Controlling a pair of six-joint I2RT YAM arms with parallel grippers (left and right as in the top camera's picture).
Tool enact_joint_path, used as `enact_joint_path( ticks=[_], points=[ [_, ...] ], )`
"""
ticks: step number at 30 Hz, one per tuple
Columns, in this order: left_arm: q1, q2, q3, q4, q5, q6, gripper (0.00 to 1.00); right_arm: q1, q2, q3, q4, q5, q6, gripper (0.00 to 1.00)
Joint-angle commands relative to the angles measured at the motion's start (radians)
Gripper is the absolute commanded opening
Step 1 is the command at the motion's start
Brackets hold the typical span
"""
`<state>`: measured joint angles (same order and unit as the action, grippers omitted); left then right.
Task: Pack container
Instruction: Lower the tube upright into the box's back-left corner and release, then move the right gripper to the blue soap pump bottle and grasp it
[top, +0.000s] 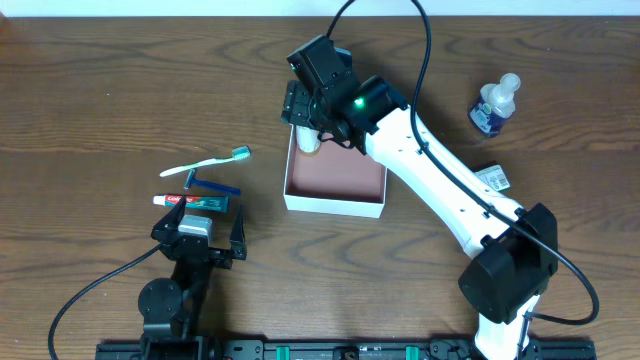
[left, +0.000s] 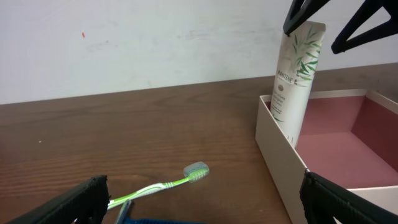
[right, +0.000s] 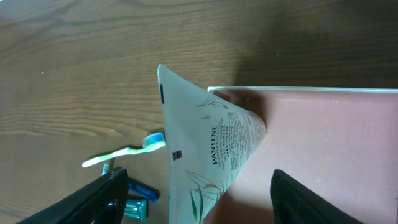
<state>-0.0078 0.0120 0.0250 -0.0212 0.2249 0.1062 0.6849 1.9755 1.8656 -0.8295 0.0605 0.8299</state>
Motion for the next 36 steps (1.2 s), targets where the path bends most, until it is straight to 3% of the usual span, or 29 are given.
enact_joint_path(
  ticks=[1,8,11,18,25,36],
  points=[
    [-0.003,-0.001,-0.021,-0.03,0.002,0.009,0.98,0.01,-0.06,0.029,-0.001,0.011,-0.063,0.75],
    [-0.003,-0.001,-0.021,-0.03,0.002,0.009,0.98,-0.016,-0.177,0.054,-0.021,0.026,-0.187,0.77],
    [-0.003,-0.001,-0.021,-0.03,0.002,0.009,0.98,-0.052,-0.256,0.054,-0.078,0.095,-0.249,0.83],
    [-0.003,-0.001,-0.021,-0.03,0.002,0.009,0.98,-0.256,-0.387,0.054,-0.216,0.236,-0.371,0.94],
    [-0.003,-0.001,-0.021,-0.03,0.002,0.009,0.98,-0.483,-0.35,0.051,-0.22,0.243,-0.511,0.97],
    [-0.003,-0.001,-0.021,-0.03,0.002,0.009,0.98,-0.686,-0.145,0.051,-0.206,0.203,-0.532,0.93]
  ],
)
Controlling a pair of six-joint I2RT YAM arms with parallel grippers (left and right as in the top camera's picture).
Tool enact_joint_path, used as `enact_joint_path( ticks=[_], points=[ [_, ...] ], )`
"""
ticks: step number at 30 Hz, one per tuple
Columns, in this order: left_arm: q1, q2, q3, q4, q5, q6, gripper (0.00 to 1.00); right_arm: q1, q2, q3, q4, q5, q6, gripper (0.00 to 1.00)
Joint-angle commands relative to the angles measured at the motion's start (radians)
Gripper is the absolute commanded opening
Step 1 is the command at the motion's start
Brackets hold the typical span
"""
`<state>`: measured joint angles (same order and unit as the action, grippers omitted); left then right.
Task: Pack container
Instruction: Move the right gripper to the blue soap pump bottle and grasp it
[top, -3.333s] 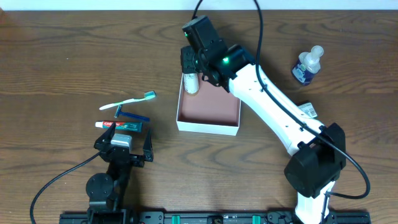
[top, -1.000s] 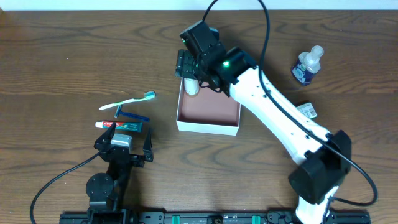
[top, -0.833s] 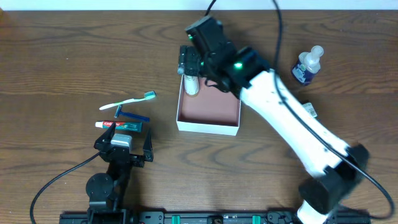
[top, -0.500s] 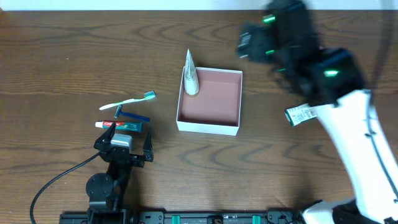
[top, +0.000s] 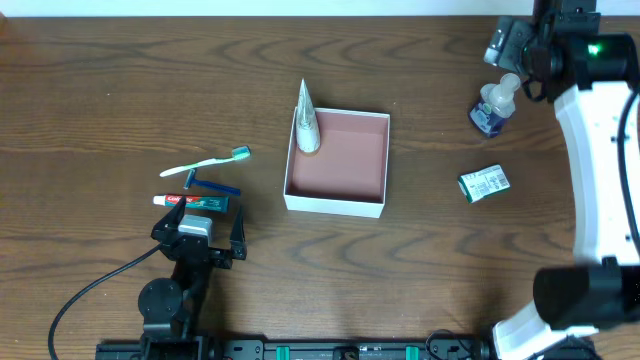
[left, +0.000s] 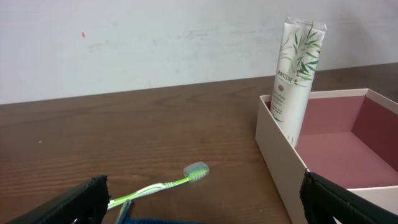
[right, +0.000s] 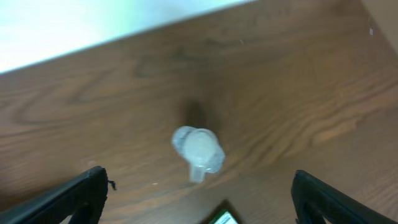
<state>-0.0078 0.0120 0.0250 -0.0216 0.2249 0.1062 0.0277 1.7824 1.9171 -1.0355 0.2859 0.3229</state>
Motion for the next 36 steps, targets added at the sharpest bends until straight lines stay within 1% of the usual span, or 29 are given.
enact_joint_path(
  ticks=[1,6,9,15,23,35,36],
  points=[
    [-0.003,-0.001,-0.021,-0.03,0.002,0.009,0.98,-0.038,0.066,-0.001,0.002,-0.034,-0.025,0.92],
    [-0.003,-0.001,-0.021,-0.03,0.002,0.009,0.98,-0.068,0.14,-0.001,0.011,-0.058,-0.044,0.9],
    [-0.003,-0.001,-0.021,-0.03,0.002,0.009,0.98,-0.081,0.162,-0.001,0.014,-0.06,-0.047,0.91],
    [-0.003,-0.001,-0.021,-0.03,0.002,0.009,0.98,-0.087,0.167,-0.001,0.033,-0.136,-0.047,0.92],
    [-0.003,-0.001,-0.021,-0.03,0.002,0.009,0.98,-0.087,0.2,-0.001,0.045,-0.166,0.015,0.93],
    [-0.003,-0.001,-0.021,-0.03,0.002,0.009,0.98,-0.088,0.286,-0.002,0.038,-0.188,0.07,0.88],
    [-0.003,-0.001,-0.021,-0.03,0.002,0.009,0.98,-0.089,0.29,-0.002,0.04,-0.189,0.07,0.86]
  ],
)
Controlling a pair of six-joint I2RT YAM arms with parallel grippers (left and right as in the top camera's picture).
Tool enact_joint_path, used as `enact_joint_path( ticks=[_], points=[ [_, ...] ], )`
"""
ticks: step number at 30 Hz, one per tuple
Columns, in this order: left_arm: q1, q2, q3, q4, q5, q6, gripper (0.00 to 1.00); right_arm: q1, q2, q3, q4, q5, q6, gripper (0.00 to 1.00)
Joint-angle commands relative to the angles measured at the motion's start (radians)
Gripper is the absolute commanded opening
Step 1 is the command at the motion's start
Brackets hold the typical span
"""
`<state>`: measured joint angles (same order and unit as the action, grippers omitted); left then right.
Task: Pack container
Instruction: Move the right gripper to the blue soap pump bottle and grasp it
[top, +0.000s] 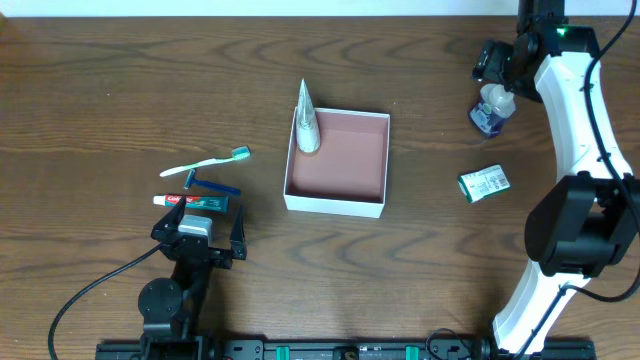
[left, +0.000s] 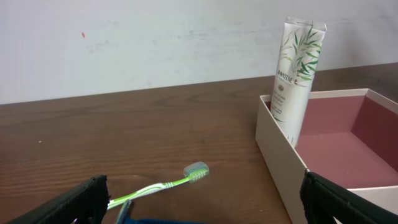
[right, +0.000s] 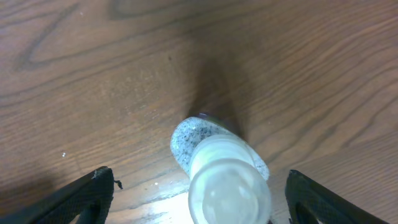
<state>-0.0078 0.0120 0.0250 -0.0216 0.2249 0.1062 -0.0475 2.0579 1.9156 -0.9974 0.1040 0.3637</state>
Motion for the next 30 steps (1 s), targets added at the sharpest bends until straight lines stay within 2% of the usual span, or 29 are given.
enact_joint_path(
  ticks=[1,4,21,24,30],
  points=[
    [-0.003,-0.001,-0.021,-0.03,0.002,0.009,0.98,-0.013,0.016,0.0,0.002,-0.007,0.029,0.84],
    [-0.003,-0.001,-0.021,-0.03,0.002,0.009,0.98,-0.013,0.02,0.0,0.0,-0.007,0.029,0.74],
    [-0.003,-0.001,-0.021,-0.029,0.002,0.009,0.98,-0.013,0.053,-0.001,-0.001,-0.007,0.028,0.68],
    [-0.003,-0.001,-0.021,-0.03,0.002,0.009,0.98,-0.013,0.071,-0.001,0.002,-0.007,0.028,0.61],
    [-0.003,-0.001,-0.021,-0.03,0.002,0.009,0.98,-0.013,0.076,-0.001,0.01,-0.007,0.027,0.35]
  ],
)
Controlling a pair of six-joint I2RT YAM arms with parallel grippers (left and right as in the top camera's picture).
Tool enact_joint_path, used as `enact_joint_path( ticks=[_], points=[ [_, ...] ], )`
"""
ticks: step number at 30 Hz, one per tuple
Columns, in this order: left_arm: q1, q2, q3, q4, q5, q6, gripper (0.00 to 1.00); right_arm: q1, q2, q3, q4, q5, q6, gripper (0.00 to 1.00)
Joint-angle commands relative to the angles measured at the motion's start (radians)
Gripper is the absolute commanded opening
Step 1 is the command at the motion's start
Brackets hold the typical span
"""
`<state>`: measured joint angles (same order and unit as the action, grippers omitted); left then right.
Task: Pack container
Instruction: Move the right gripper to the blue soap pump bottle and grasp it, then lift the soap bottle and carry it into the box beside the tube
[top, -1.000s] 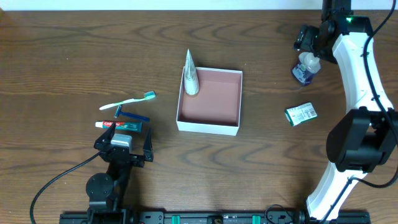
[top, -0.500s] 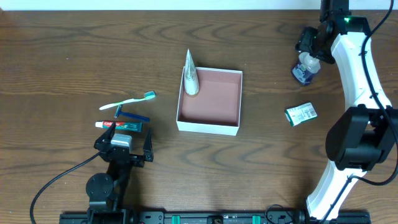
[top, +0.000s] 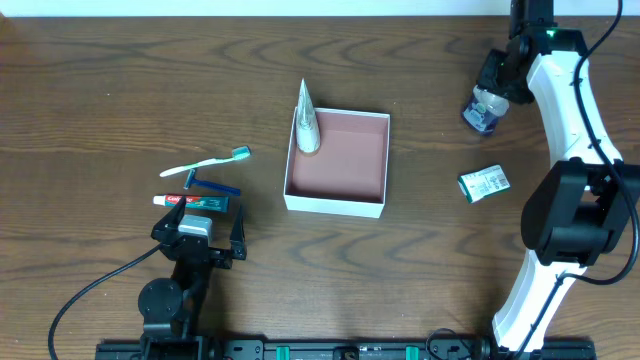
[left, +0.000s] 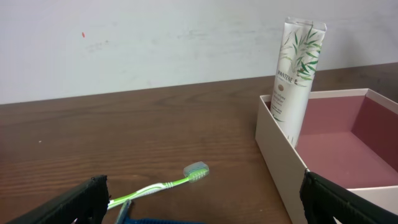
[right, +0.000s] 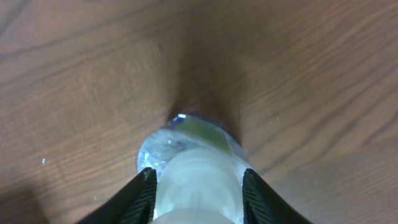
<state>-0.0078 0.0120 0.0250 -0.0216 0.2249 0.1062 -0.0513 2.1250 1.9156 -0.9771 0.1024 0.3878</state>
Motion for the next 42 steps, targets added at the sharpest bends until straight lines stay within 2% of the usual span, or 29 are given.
enact_joint_path(
  ticks=[1,10,17,30,37,42],
  points=[
    [-0.003,-0.001,-0.021,-0.03,0.002,0.009,0.98,-0.01,0.009,-0.001,-0.01,-0.006,0.0,0.32],
    [-0.003,-0.001,-0.021,-0.03,0.002,0.009,0.98,-0.008,0.009,-0.001,-0.006,-0.023,-0.036,0.17],
    [-0.003,-0.001,-0.021,-0.03,0.002,0.009,0.98,-0.008,-0.011,0.001,-0.002,-0.086,-0.083,0.12],
    [-0.003,-0.001,-0.021,-0.03,0.002,0.009,0.98,0.06,-0.238,0.001,-0.003,-0.111,-0.286,0.18],
    [-0.003,-0.001,-0.021,-0.03,0.002,0.009,0.98,0.211,-0.386,0.001,-0.01,-0.16,-0.29,0.22],
    [-0.003,-0.001,-0.021,-0.03,0.002,0.009,0.98,0.341,-0.404,0.001,-0.013,-0.159,-0.243,0.24]
  ],
)
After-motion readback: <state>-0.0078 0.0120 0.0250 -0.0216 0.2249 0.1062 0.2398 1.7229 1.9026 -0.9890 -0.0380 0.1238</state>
